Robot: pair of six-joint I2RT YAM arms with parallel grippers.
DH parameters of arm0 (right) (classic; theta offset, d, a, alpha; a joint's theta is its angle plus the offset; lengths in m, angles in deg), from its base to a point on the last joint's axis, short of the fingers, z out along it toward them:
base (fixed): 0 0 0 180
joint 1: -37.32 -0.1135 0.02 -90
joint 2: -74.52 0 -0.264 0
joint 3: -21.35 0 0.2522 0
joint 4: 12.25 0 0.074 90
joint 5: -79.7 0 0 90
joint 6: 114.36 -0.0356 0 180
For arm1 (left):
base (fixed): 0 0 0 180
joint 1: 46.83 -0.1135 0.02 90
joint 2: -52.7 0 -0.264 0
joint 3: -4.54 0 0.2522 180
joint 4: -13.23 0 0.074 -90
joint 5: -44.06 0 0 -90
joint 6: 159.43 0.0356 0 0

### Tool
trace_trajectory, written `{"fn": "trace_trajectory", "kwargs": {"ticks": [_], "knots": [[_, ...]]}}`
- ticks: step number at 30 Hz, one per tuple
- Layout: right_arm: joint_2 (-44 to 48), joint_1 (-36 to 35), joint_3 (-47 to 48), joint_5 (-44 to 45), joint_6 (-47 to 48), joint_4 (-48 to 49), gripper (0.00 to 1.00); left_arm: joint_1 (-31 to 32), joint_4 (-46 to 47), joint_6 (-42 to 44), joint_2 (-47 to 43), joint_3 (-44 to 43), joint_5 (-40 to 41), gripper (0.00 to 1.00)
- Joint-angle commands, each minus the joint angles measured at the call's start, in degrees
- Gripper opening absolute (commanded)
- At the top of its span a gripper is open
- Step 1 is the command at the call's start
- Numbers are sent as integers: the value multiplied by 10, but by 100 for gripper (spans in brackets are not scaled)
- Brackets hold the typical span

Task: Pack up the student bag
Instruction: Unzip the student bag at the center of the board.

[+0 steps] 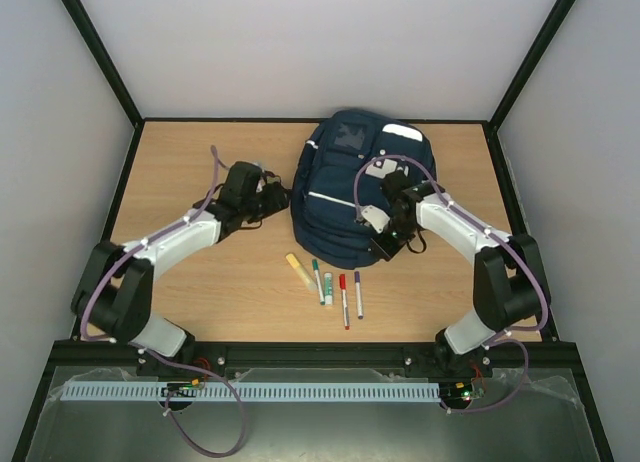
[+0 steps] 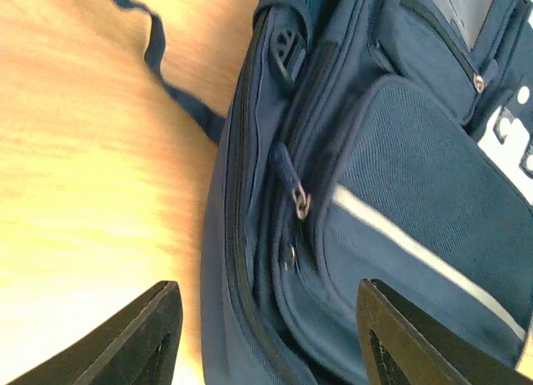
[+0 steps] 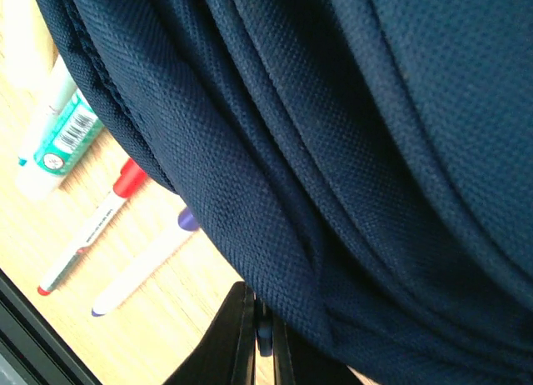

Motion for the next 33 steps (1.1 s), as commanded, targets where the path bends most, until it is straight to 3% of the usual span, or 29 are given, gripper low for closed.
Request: {"fn": "trace_trajectory", "kwargs": {"ticks": [1, 5, 11, 23, 25, 26, 29, 33], "knots": [[-22, -20, 34, -43, -34, -13, 1, 12, -10, -41, -67, 70, -37, 59], [-31, -28, 51, -50, -45, -12, 1, 64, 17, -107, -107, 133, -48, 62], [-45, -38, 62, -60, -55, -8, 1, 139, 59, -166, -90, 159, -42, 63], [-59, -46, 96, -78, -72, -11, 1, 145, 142, -202, 0, 149, -74, 49], [-64, -46, 102, -81, -73, -14, 1, 147, 150, -208, 8, 148, -75, 43], [-72, -46, 106, -82, -70, -20, 1, 147, 154, -210, 15, 147, -71, 26], [-80, -46, 101, -68, -50, -41, 1, 146, 145, -209, 11, 148, -53, 6], [-92, -27, 85, -46, -14, -86, 1, 139, 130, -202, -4, 154, -42, 2]]}}
